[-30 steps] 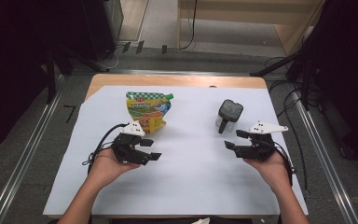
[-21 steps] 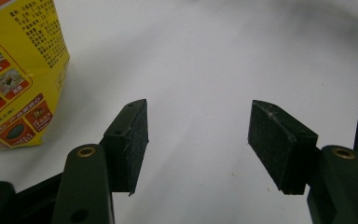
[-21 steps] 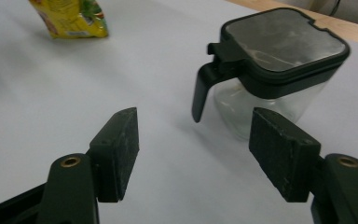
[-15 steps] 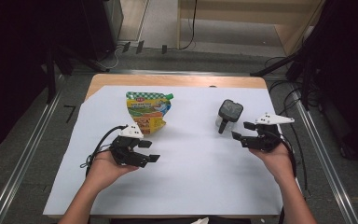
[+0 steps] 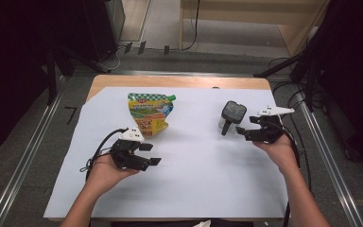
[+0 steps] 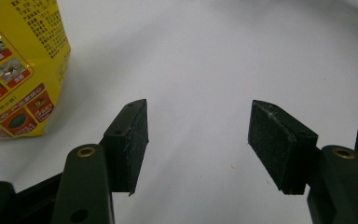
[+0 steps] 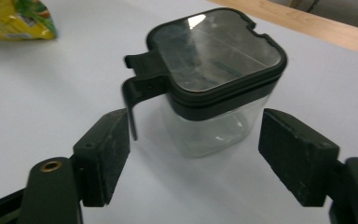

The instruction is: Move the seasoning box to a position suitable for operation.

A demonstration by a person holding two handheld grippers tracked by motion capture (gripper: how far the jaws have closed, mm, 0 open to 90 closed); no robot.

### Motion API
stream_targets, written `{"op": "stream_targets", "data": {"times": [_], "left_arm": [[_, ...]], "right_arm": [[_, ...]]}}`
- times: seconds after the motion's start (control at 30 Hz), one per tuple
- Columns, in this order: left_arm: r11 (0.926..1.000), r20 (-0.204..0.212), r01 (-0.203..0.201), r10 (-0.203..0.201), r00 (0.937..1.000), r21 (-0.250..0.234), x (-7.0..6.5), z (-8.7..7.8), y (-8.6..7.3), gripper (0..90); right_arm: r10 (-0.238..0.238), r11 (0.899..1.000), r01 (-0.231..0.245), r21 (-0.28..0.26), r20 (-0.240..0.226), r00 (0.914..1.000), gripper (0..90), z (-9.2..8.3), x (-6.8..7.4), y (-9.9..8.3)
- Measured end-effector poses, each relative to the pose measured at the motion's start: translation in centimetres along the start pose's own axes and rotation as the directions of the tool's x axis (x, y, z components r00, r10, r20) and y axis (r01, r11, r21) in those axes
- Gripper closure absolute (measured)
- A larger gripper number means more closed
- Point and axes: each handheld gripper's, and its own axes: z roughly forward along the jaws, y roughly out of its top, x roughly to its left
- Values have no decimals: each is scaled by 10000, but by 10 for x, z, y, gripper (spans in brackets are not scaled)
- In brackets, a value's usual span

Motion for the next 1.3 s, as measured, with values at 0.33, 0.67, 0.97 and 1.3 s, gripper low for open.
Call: {"op": "stream_targets", "data": {"times": [0.33,0.67,0.97,1.3], "left_arm": [[10000,-10,0,0,10000,73,-1,1,-1,390],[9998,1,-18,18,10000,203,-2,4,-2,390],[9997,-3,-38,38,10000,238,-3,6,-4,390],[9998,-62,37,-36,10000,189,-4,3,-8,391]], "right_arm": [[415,9990,-416,131,115,9991,161,20,-17,-7],[-205,9996,208,167,-176,9996,133,45,-21,0],[-622,9980,624,60,-324,9975,97,70,-18,-1],[-92,9987,57,-504,-701,9975,97,83,-19,-3]]}}
